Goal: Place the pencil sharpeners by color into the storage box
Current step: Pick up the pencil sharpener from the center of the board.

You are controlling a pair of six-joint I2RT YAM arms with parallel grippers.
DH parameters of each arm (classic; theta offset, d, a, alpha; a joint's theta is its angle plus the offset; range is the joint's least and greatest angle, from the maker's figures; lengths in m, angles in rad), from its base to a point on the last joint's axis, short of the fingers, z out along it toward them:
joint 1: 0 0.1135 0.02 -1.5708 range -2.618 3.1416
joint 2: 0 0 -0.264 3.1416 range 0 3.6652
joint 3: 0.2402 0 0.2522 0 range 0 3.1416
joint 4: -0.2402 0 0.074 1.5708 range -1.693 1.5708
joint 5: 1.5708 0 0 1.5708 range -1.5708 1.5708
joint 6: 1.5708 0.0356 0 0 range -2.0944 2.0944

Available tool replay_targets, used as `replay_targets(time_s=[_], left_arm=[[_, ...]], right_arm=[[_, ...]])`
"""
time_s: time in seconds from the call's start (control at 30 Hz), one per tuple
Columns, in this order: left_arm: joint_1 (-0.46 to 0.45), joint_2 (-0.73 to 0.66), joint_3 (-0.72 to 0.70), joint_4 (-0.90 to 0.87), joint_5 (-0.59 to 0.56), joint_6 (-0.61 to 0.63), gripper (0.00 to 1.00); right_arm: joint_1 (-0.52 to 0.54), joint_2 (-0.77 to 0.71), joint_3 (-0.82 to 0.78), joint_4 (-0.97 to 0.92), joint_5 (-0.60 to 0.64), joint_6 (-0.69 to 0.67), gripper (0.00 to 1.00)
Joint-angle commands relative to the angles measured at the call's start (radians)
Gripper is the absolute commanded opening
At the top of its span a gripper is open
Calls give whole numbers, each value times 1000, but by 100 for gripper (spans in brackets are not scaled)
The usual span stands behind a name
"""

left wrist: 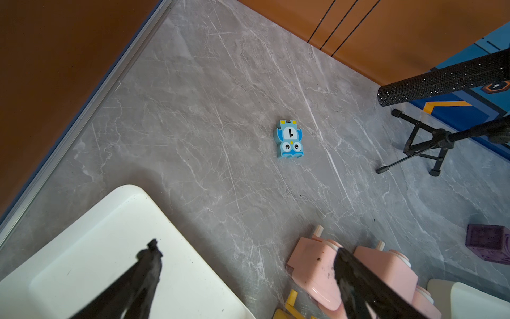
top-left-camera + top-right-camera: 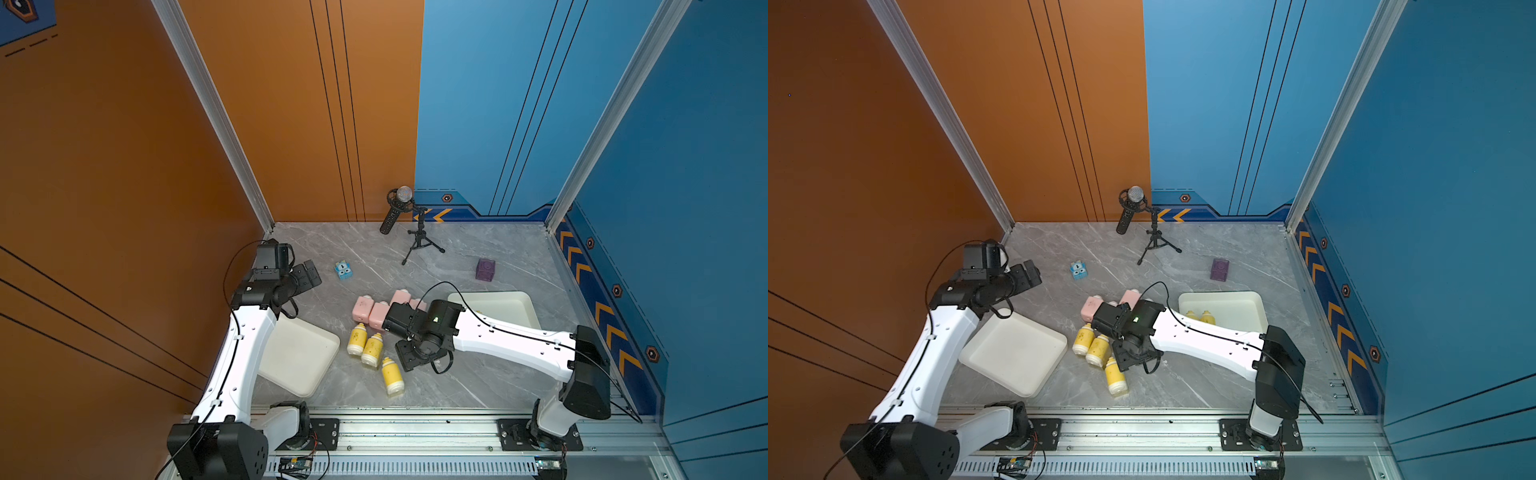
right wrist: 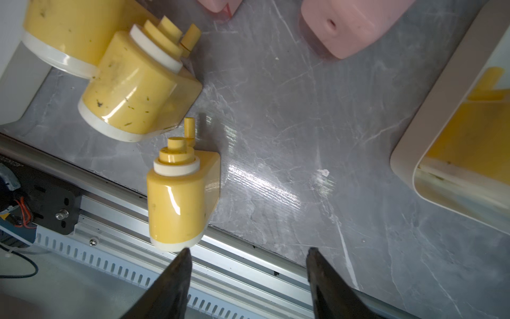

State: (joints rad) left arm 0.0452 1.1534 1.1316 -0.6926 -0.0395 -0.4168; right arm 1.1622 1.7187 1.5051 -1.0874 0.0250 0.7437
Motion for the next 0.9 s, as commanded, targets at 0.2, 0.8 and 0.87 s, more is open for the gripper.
replay_targets(time_s=[0.2, 0.8, 0.87], left_arm=[[3, -24, -16, -10, 13, -10, 98], [8, -27, -16, -8, 32, -14, 98], [8, -29, -17, -8, 33, -15, 98]], right_arm=[[32, 98, 87, -2, -22, 43, 67], [47, 172, 122, 1, -31, 60, 69], [47, 177, 122, 1, -36, 62, 69]])
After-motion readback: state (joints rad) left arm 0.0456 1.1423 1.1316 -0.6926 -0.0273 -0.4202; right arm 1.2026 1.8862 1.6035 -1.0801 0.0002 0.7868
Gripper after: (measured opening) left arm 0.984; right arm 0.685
